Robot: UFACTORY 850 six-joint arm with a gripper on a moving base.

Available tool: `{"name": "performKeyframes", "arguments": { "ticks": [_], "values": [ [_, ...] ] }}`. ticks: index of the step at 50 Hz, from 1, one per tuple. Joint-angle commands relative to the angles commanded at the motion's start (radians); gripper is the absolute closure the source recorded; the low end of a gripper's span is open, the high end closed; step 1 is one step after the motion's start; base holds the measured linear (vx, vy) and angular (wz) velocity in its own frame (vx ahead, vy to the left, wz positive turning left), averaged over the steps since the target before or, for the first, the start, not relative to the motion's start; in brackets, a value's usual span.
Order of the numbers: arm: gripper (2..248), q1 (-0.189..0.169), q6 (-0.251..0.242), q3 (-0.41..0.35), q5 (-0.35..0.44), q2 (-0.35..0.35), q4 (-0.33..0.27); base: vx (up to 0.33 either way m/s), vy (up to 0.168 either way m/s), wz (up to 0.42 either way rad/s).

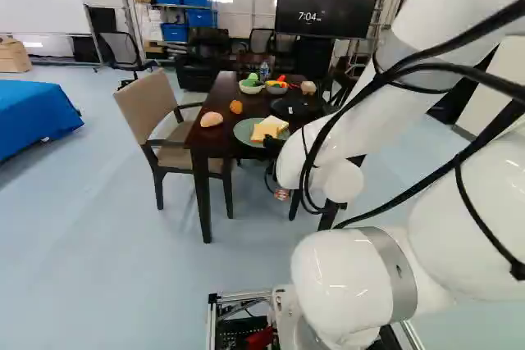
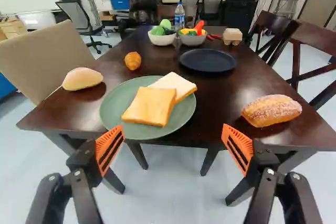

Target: Move the croissant to the empty plate

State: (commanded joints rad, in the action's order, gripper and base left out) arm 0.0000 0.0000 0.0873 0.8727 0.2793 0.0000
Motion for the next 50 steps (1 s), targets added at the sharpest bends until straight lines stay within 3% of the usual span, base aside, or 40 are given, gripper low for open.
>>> {"name": "performKeyframes", "arguments": {
  "ticks": [14,36,50],
  "values": [
    [3,0.0,0.0,0.0,0.0,0.0,0.0,0.182,0.009,-0.017],
    [3,0.0,0.0,0.0,0.0,0.0,0.0,0.173,-0.044,-0.221],
    [3,0.0,0.0,0.0,0.0,0.0,0.0,0.158,-0.002,-0.03]
  ]
}}
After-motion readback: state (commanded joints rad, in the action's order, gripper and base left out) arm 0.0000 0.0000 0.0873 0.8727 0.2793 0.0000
